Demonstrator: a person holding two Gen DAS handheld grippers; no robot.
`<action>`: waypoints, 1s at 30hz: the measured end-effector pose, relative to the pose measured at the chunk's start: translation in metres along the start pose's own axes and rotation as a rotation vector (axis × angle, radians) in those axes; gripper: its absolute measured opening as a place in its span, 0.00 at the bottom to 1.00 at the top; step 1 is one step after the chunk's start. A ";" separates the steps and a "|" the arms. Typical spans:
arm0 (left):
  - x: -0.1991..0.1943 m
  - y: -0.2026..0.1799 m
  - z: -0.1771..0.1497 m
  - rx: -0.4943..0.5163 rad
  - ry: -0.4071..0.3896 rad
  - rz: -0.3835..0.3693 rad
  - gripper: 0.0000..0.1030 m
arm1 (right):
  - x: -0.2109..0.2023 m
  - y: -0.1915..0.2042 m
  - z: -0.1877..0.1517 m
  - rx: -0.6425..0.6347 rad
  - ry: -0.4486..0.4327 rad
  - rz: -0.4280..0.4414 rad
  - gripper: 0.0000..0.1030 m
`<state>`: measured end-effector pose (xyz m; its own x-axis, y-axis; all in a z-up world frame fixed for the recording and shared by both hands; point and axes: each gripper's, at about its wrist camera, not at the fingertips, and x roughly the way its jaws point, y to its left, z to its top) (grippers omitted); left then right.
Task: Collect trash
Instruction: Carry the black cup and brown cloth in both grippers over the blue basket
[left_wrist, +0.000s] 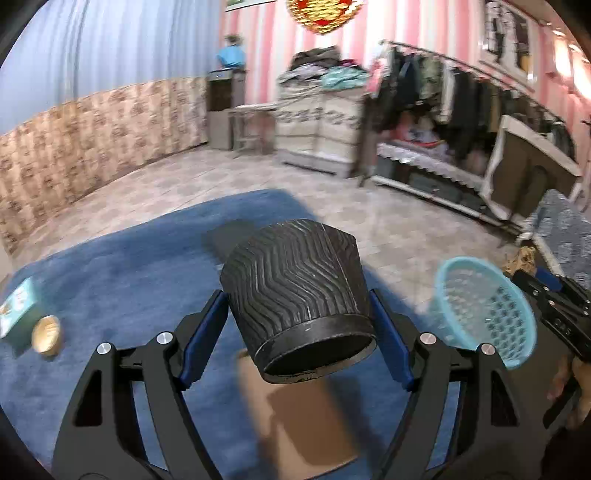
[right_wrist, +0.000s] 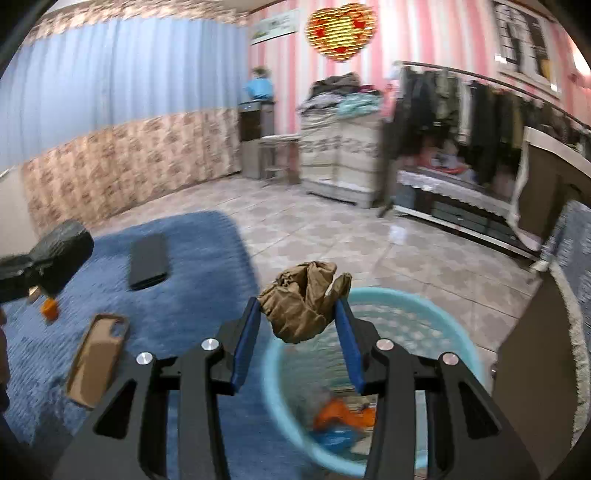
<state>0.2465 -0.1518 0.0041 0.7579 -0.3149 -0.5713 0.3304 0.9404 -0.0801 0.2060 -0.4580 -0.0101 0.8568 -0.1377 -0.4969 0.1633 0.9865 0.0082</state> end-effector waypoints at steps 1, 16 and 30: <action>0.002 -0.010 0.000 0.007 -0.010 -0.014 0.72 | 0.000 -0.009 0.000 0.010 0.002 -0.012 0.41; 0.055 -0.155 0.000 0.127 -0.063 -0.206 0.73 | 0.024 -0.134 -0.014 0.176 0.056 -0.137 0.41; 0.095 -0.241 -0.024 0.262 0.009 -0.303 0.73 | 0.022 -0.166 -0.026 0.270 0.071 -0.183 0.41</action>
<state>0.2251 -0.4056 -0.0499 0.5994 -0.5707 -0.5613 0.6712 0.7404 -0.0359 0.1852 -0.6223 -0.0449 0.7666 -0.2950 -0.5703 0.4432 0.8858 0.1377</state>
